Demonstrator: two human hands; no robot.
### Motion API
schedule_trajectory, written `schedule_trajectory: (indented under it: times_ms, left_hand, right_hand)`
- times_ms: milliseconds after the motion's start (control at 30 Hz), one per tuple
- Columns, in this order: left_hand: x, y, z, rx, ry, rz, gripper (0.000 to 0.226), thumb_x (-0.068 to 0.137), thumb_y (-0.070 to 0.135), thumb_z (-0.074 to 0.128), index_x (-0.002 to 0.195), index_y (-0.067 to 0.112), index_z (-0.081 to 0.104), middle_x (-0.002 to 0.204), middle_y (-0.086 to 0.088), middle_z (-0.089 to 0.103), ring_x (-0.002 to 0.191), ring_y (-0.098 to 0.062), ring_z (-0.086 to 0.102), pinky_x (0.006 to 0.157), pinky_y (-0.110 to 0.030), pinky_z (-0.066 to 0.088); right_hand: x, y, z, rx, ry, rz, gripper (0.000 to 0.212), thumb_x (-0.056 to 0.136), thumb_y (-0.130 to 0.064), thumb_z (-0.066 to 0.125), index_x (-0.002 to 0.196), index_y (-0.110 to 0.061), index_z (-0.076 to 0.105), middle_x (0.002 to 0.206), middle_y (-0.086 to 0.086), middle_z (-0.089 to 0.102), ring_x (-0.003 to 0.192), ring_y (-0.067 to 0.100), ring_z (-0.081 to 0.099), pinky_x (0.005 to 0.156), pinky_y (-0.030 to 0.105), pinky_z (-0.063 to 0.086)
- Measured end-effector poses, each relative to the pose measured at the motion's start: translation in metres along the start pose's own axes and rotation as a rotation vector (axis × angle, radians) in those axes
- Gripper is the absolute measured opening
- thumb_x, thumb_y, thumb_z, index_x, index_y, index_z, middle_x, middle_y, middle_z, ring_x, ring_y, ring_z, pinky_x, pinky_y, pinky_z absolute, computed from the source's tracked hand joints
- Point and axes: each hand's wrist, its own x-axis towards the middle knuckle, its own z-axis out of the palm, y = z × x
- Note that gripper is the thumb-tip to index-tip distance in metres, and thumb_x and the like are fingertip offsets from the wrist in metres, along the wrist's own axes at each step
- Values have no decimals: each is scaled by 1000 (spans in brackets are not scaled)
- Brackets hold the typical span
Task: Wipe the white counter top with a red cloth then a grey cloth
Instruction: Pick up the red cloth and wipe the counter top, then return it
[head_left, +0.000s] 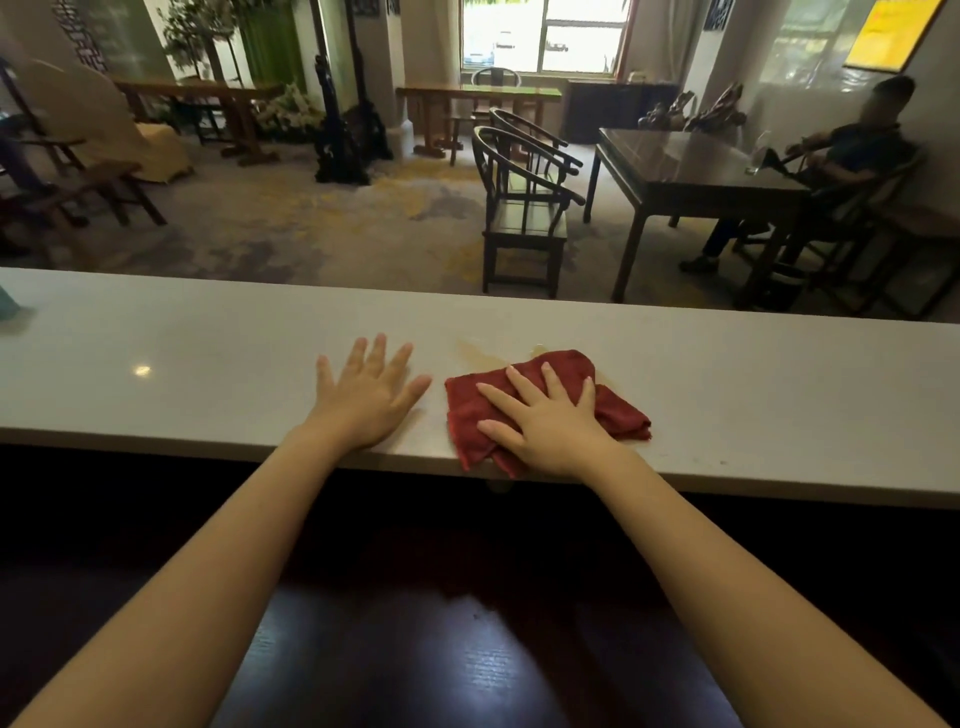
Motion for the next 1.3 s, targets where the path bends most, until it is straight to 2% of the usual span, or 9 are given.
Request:
schedule_trajectory:
  times_ms: [167, 433, 667, 800, 967, 1167, 1300]
  left_hand:
    - [-5, -28, 8, 46, -30, -107, 73, 83, 69, 7, 146, 33, 2, 159, -3, -6, 145, -23, -7, 114, -54, -6]
    - [-5, -28, 14, 10, 31, -95, 73, 83, 69, 7, 146, 32, 5, 159, -3, -3, 145, -22, -5, 115, -48, -5]
    - [-3, -29, 20, -15, 55, -104, 62, 89, 58, 7, 146, 33, 6, 159, -1, -3, 145, -19, -6, 115, -46, -7]
    - [-4, -28, 19, -19, 48, -97, 61, 90, 56, 8, 146, 32, 4, 159, -1, -4, 145, -19, -8, 115, -46, -8]
    - [-7, -29, 18, -17, 42, -84, 61, 90, 57, 7, 146, 32, 2, 158, -1, -7, 145, -19, -10, 115, -45, -9]
    - [-6, -30, 19, -3, 42, -83, 62, 89, 58, 6, 146, 33, 0, 158, -1, -7, 145, -19, -11, 115, -45, -9]
    - [-5, -30, 21, -8, 43, -78, 63, 88, 59, 5, 145, 33, -1, 158, 0, -8, 144, -19, -11, 114, -44, -11]
  right_hand:
    - [-2, -1, 3, -14, 24, 28, 58, 85, -70, 15, 140, -53, 3, 159, -7, -5, 145, 30, -12, 107, 69, -8]
    - [24, -17, 7, -14, 43, 52, 63, 81, -75, 15, 139, -55, 0, 159, -5, -7, 144, 36, -13, 104, 72, -9]
    - [50, -40, 5, -30, 23, -19, 62, 83, -73, 19, 139, -54, 1, 160, -5, -7, 144, 33, -12, 106, 70, -8]
    - [23, -25, 11, -35, 61, -14, 60, 82, -73, 18, 137, -58, 3, 159, -9, -5, 145, 26, -12, 110, 65, -6]
    - [-17, 12, 14, -32, 77, 106, 66, 69, -80, 9, 132, -64, -3, 158, -14, -8, 145, 20, -12, 111, 61, -5]
    - [21, 42, 0, -3, 47, 239, 65, 79, -77, 19, 136, -59, -6, 159, -8, -8, 146, 28, -8, 110, 67, -2]
    - [60, 45, -9, 21, 18, 222, 67, 79, -77, 20, 137, -56, -6, 160, -5, -7, 145, 32, -8, 109, 69, -4]
